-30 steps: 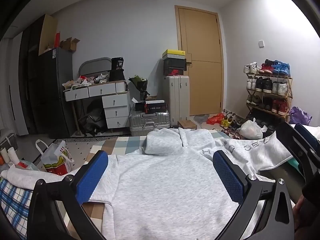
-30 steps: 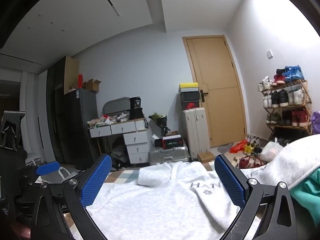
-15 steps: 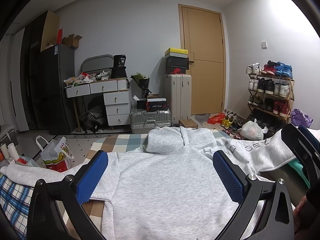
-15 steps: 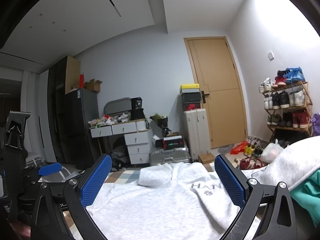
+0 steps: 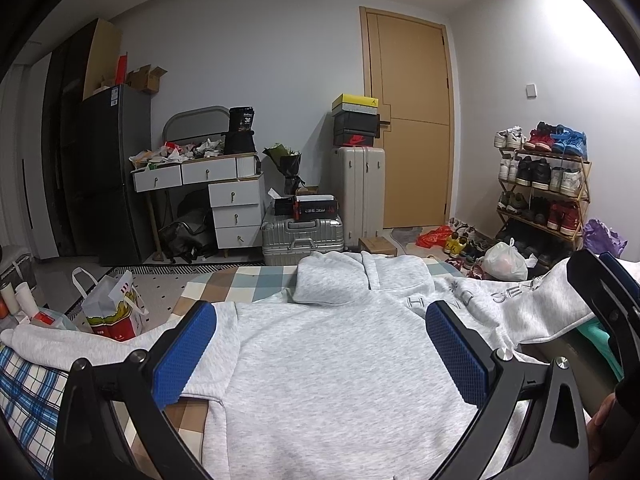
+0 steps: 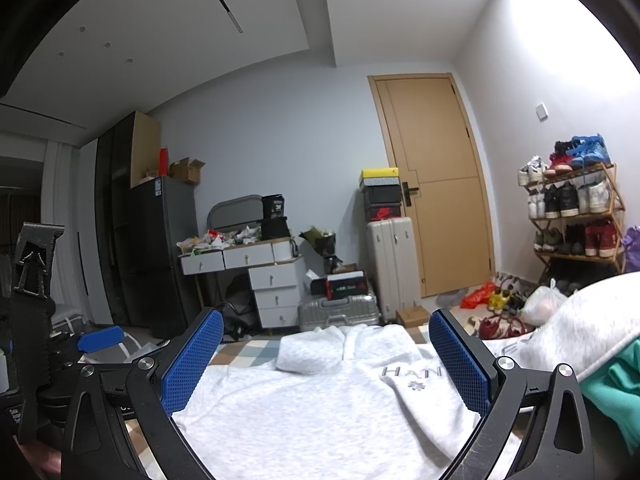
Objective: Fold large clothes
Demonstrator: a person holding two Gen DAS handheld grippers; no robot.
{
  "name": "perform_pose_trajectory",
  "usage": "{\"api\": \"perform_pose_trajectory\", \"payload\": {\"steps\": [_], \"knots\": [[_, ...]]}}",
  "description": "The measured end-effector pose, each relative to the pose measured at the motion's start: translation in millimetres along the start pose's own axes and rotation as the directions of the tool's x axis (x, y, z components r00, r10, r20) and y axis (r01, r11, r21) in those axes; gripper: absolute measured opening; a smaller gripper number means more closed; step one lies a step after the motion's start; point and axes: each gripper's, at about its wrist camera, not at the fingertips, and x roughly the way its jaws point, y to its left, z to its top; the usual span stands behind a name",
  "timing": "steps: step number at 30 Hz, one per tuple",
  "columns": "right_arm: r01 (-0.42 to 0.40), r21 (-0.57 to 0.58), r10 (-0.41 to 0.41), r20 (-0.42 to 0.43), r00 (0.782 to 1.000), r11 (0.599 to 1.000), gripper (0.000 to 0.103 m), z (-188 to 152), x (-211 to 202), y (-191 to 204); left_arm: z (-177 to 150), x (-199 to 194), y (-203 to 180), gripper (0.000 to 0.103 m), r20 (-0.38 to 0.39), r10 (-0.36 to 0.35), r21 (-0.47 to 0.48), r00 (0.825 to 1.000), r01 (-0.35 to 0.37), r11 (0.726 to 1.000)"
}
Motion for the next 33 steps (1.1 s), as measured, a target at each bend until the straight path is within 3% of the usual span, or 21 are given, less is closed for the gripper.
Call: {"api": "perform_pose_trajectory", "payload": {"steps": [33], "knots": [[0.008,0.003,-0.008,-0.003,1.000,1.000,0.103,-3.5,-1.3,-1.6,-5.1,2.8,0.0,0.102,-0.020,0.019,0.000,1.000,-0.019,1.000]]}}
